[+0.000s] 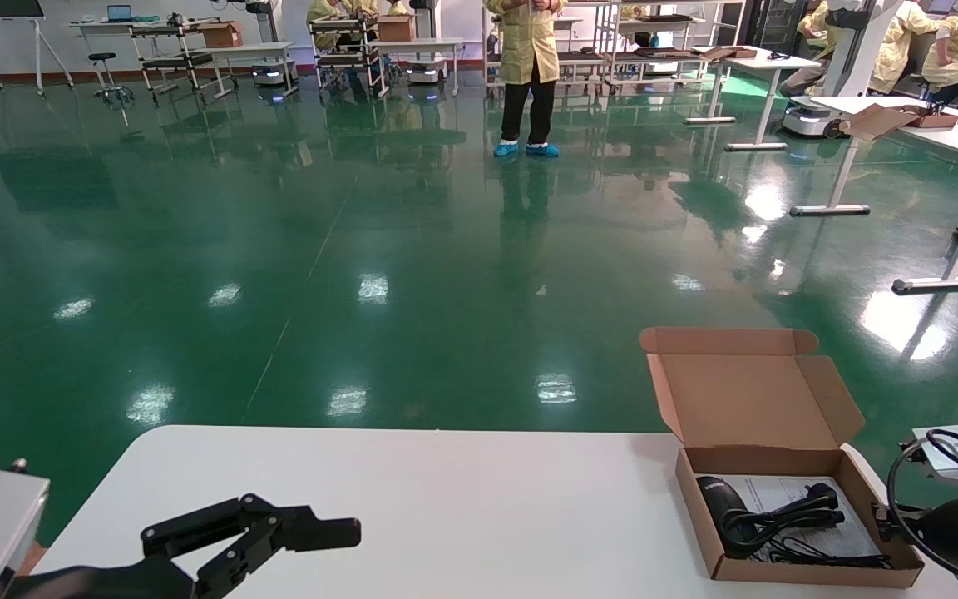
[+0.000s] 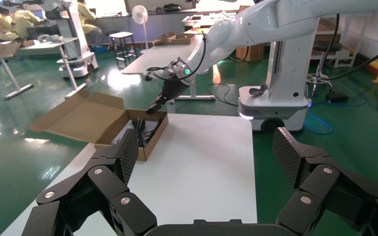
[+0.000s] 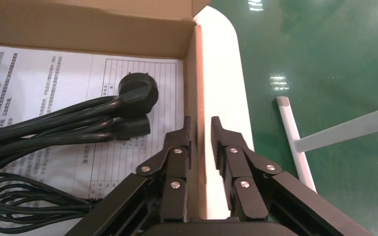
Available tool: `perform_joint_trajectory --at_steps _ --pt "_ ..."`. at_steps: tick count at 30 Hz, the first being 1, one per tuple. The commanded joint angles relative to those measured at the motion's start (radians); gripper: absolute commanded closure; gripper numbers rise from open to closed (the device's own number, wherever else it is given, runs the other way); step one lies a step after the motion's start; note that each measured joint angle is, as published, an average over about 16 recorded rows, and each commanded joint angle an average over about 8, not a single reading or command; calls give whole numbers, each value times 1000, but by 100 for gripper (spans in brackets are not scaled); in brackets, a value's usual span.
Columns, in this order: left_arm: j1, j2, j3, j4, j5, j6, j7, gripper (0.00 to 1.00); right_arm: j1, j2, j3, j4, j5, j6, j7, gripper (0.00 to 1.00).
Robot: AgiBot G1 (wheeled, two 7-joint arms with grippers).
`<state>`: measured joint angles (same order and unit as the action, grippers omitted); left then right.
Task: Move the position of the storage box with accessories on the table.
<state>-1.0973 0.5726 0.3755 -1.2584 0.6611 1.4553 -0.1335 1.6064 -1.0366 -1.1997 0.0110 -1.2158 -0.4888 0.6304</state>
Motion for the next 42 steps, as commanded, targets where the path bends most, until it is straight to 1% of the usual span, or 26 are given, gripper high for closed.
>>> perform_joint_trajectory --at_steps 1,13,17,21,24,27,36,40,42 --pt "0 0 0 0 0 0 0 0 2 1 0 -1 0 2 -4 0" --pt "0 0 0 0 0 0 0 0 44 15 10 5 14 -11 -16 0" --pt "0 0 0 0 0 0 0 0 72 22 18 13 26 -34 -19 0" --pt "0 0 0 0 0 0 0 0 107 30 31 24 44 -75 -21 0" --pt "0 0 0 0 0 0 0 0 134 37 44 35 63 -123 -21 0" --pt "0 0 0 0 0 0 0 0 164 45 61 47 88 -190 -18 0" --pt "0 0 0 0 0 0 0 0 260 97 125 106 190 -471 7 0" --pt "0 0 0 0 0 -1 0 0 278 110 136 119 209 -528 11 0" --pt "0 0 0 0 0 -1 0 0 277 111 137 118 209 -528 11 0"
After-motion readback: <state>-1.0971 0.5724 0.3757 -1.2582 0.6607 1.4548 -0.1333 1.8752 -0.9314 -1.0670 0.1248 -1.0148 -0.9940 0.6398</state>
